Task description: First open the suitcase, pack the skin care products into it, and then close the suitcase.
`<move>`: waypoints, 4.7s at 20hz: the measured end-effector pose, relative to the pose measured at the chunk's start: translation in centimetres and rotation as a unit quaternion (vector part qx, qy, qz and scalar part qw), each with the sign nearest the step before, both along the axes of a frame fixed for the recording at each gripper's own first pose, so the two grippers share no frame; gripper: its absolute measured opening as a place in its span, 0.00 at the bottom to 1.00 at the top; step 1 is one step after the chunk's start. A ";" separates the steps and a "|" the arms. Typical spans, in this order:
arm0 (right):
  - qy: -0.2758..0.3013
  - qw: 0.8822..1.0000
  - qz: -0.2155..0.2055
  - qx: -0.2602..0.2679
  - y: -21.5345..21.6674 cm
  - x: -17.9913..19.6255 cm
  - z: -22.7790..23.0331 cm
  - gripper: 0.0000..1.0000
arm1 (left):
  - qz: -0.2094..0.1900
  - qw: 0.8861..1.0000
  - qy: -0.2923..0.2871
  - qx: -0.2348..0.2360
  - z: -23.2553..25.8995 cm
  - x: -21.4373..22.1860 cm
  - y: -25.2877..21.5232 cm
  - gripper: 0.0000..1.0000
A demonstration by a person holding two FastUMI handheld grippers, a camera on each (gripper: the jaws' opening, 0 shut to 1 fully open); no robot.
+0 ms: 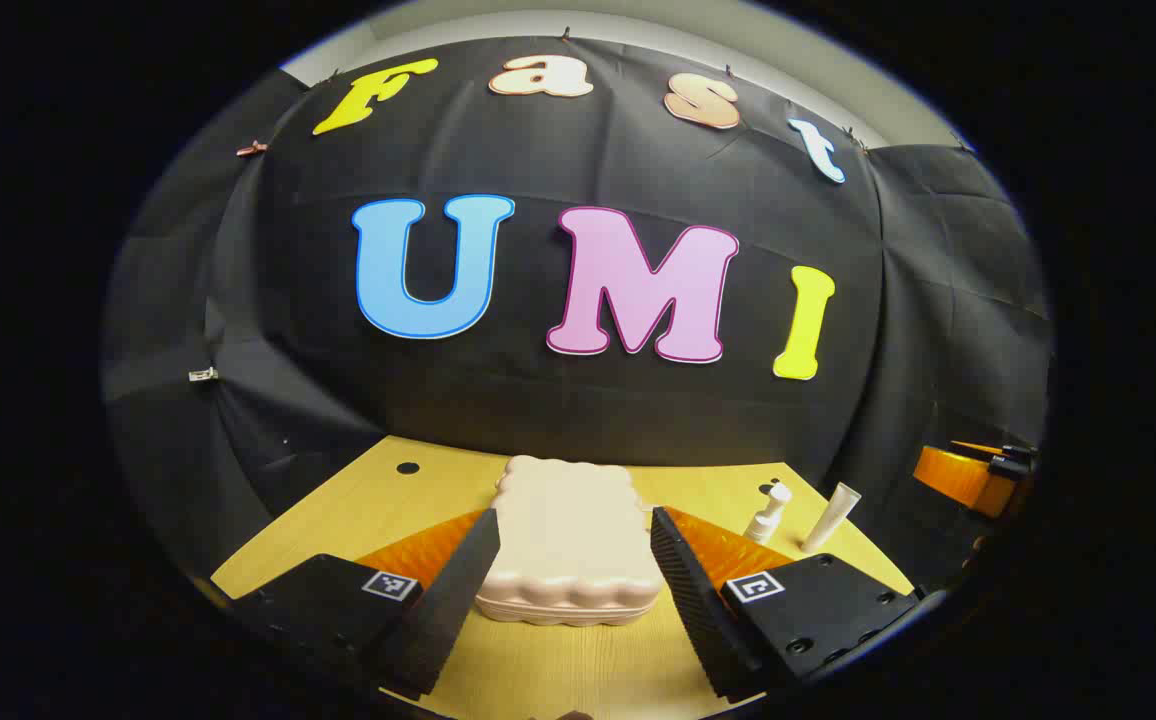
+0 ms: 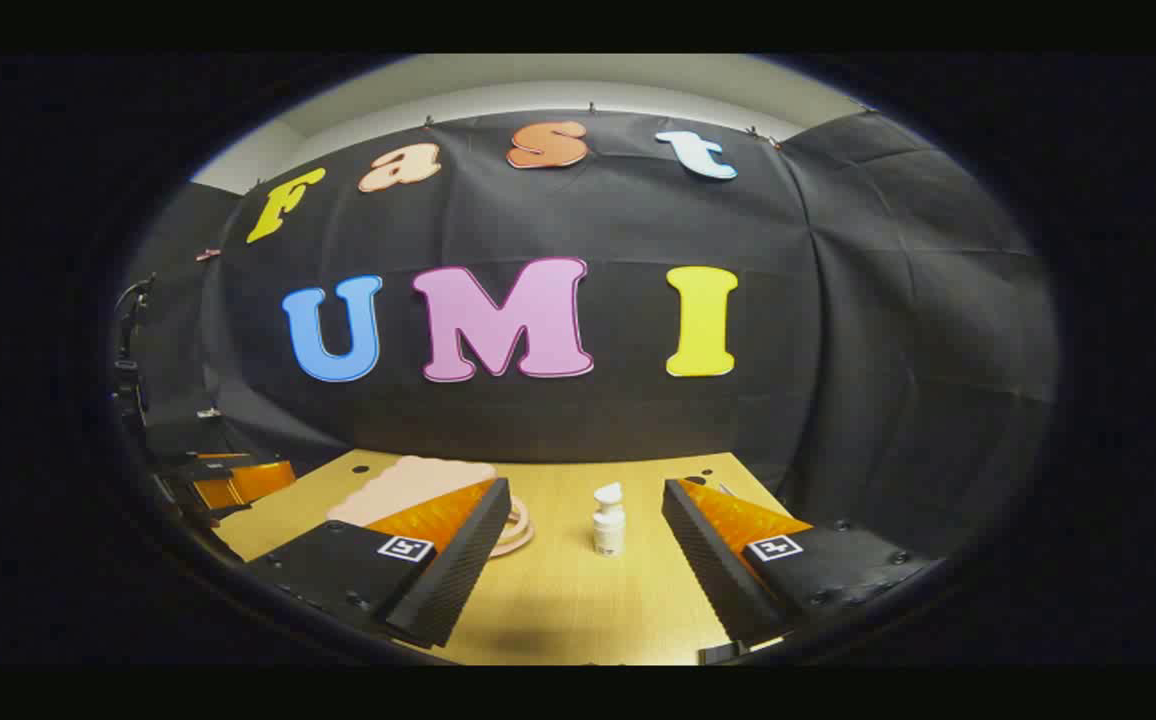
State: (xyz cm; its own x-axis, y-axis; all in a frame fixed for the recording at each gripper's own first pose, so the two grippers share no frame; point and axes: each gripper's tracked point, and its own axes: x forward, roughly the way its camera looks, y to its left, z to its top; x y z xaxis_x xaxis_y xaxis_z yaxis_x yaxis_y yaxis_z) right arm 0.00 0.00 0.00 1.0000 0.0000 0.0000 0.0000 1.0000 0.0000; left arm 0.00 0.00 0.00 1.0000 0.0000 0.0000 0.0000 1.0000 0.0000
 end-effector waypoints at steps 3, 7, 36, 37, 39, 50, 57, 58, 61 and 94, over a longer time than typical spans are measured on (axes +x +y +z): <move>0.003 1.000 0.001 0.003 0.1 0.5 -0.1 0.98 | 0.002 1.000 0.003 0.009 -0.1 0.4 0.0 0.96; 0.005 1.000 0.008 -0.004 0.4 0.7 -0.5 0.98 | 0.006 1.000 0.005 0.005 -0.1 0.5 0.0 0.96; 0.057 0.998 0.001 0.013 -6.8 5.4 -3.1 0.98 | -0.090 0.989 0.075 0.092 -7.7 16.5 -15.4 0.96; 0.062 0.998 0.001 0.019 -7.0 6.2 -3.3 0.98 | -0.090 0.988 0.083 0.096 -8.7 17.8 -15.9 0.96; 0.066 0.997 0.003 0.030 -7.2 7.6 -3.5 0.98 | -0.092 0.985 0.109 0.098 -11.0 20.3 -16.9 0.93; 0.140 0.989 0.020 0.042 -7.4 7.9 -7.2 0.98 | -0.005 0.974 0.201 0.105 -20.3 29.1 -17.2 0.85; 0.154 0.988 0.014 0.020 -8.9 8.2 -7.9 0.98 | 0.030 0.962 0.241 0.125 -22.5 30.8 -15.3 0.44; 0.154 0.988 0.010 0.026 -9.1 8.2 -7.7 0.98 | 0.025 0.965 0.238 0.106 -22.2 30.7 -15.5 0.28; 0.153 0.987 0.006 0.038 -9.3 8.2 -7.7 0.98 | 0.021 0.971 0.224 0.082 -19.7 30.2 -15.7 0.19; 0.084 0.996 -0.005 -0.036 0.4 7.1 -4.8 0.98 | 0.168 0.944 0.246 0.140 -6.5 27.8 37.9 0.11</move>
State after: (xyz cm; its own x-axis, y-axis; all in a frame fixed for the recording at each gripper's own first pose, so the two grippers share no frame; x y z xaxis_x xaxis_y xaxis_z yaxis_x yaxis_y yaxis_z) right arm 7.15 0.45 -4.77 0.9859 -0.0169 -0.1667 0.0047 0.9973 -0.0732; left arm 27.75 37.93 -6.52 0.8220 0.3868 -0.4179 -0.2488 0.9041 0.3474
